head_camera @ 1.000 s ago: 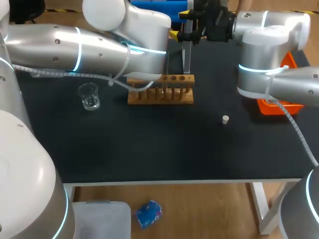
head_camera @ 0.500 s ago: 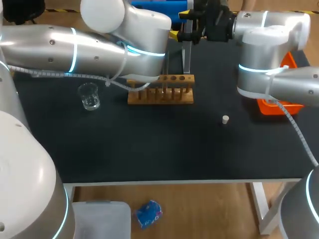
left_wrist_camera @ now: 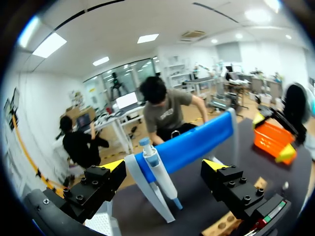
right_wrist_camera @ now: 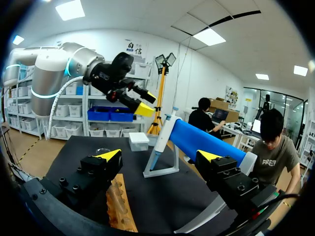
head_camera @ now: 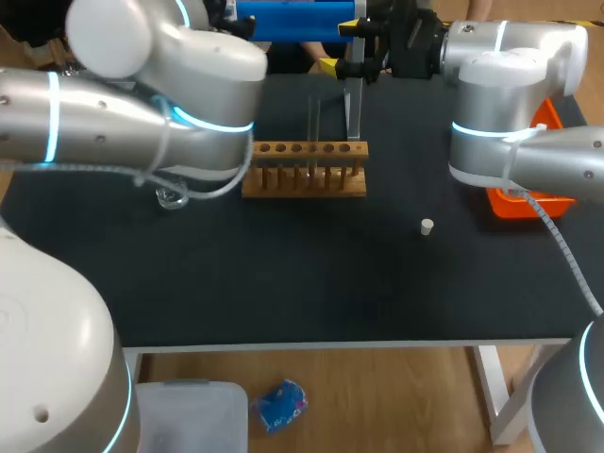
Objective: Invert the test tube, pick up the pipette, mount the tip to pipette, aspirate from beaker and dispense into the tube, eject the tip, return the pipette, and cap with the stopper.
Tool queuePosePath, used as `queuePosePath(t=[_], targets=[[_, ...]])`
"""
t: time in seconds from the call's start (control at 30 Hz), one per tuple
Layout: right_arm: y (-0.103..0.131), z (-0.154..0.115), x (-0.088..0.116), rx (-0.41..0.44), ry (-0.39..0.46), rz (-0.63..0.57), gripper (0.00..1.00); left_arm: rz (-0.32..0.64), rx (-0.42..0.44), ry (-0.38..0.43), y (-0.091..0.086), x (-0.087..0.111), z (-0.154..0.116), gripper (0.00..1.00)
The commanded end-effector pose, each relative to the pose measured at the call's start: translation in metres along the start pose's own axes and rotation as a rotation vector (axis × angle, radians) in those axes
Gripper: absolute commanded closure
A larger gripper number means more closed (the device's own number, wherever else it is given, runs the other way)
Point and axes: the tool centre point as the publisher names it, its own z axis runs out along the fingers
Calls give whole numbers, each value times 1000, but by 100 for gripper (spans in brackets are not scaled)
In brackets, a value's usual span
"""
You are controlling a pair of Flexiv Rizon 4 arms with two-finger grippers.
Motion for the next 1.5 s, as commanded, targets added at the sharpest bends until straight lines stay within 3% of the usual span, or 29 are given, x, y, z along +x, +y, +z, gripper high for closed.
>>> queuePosePath(t=[0.03,0.2,0.53,0.83,1.13,1.5], targets=[[0,-1,0,2,1,0,0,38,16,277,5,-8,-12,0],[0,-1,0,2,1,0,0,38,16,277,5,-8,-12,0],[0,-1,0,2,1,0,0,125,93,454,38,39,-44,0],[0,-1,0,2,1,0,0,157,72,528,62,75,-50,0],[0,-1,0,2,1,0,0,181,99,604,61,99,-47,0],[0,-1,0,2,1,0,0,232,44,663,64,121,-48,0]])
